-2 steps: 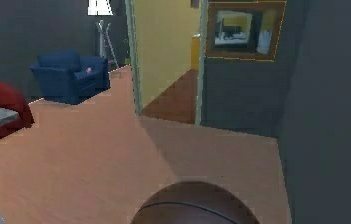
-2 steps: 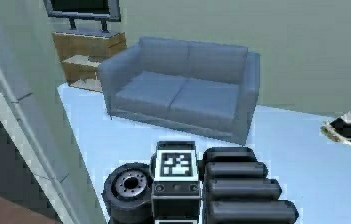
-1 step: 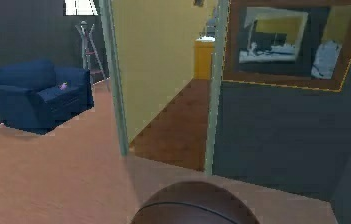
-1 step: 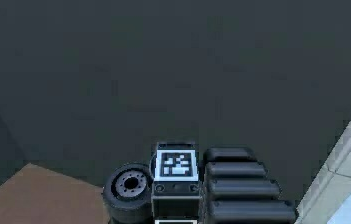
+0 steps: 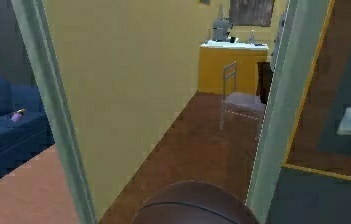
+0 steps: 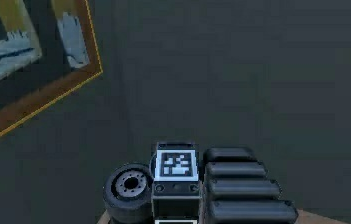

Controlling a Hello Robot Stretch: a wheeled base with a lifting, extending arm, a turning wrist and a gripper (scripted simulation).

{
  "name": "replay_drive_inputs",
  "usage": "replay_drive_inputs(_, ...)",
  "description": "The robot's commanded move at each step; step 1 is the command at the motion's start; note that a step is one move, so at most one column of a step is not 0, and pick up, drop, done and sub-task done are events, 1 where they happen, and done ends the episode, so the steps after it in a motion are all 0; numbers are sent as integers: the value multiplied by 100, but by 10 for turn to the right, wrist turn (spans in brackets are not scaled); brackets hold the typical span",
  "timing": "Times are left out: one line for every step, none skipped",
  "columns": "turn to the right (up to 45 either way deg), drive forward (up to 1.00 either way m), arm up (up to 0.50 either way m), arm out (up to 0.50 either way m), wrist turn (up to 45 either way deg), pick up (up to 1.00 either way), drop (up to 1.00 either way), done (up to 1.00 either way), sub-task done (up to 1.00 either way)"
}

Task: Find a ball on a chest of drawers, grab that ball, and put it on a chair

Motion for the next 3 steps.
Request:
replay_drive_inputs(0,35,0,0,0,0,0,0,0)
replay_drive_inputs(60,0,0,0,0,0,0,0,0)
replay_drive_inputs(0,60,0,0,0,0,0,0,0)
